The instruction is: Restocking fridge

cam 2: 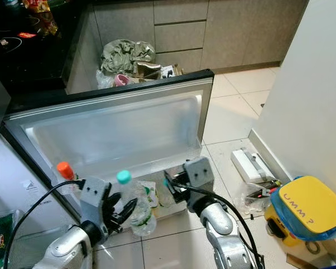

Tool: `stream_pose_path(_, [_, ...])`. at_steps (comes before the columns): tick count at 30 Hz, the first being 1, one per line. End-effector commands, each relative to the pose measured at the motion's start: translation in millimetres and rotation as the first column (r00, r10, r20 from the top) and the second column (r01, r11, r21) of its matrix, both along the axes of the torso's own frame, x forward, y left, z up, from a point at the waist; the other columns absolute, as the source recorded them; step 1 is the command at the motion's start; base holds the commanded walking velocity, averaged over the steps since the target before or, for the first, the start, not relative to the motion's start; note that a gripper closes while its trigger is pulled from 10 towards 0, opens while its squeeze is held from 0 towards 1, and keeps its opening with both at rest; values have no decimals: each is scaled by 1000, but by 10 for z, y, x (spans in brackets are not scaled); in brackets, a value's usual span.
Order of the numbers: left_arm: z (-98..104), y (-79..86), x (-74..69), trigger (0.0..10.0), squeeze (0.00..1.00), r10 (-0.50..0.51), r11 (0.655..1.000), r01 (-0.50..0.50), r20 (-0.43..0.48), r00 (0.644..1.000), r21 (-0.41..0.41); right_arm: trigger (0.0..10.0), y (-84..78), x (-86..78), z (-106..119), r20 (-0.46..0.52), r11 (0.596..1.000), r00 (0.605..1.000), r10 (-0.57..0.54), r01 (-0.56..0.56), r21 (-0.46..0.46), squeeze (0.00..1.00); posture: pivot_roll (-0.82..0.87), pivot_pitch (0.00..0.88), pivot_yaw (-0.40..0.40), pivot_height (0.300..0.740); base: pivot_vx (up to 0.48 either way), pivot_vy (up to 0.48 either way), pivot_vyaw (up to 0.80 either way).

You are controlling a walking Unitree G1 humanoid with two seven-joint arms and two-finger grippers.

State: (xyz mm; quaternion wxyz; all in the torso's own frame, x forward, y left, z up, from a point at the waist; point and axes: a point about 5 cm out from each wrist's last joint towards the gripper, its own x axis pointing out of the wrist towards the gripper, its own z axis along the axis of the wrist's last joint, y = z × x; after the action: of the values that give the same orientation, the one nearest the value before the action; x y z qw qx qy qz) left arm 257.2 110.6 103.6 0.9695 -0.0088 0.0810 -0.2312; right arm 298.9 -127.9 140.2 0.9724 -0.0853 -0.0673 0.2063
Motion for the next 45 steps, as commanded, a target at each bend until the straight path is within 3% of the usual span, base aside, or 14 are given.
stream_pose_path(1, [-111,89,-11,10000,0,72,997,-71,-17,997,32,10000,-17,-53,-104,-32,1000,999,-7,6,-12,0,-80,189,67,677,0,0,0])
stream_pose_path(2, [-215,157,14,10000,0,151,987,-149,-27,988,68,10000,-95,-74,-186,-52,998,997,-61,60,-17,0,-84,193,63,677,0,0,0])
stream_pose_path(14, [-479,296,-18,10000,0,291,954,-279,-107,951,110,10000,-486,-23,-177,-28,954,953,-301,301,-9,0,-96,199,57,677,0,0,0])
stream_pose_path(33, [-530,248,-34,10000,0,311,948,-299,-123,942,104,10000,-383,-63,-268,-58,959,958,-281,282,17,0,-95,191,53,677,0,0,0])
stream_pose_path(45, [-542,249,-15,10000,0,320,946,-310,-127,939,93,10000,-369,-66,-269,-57,961,960,-273,275,17,0,-97,187,55,677,0,-351,0])
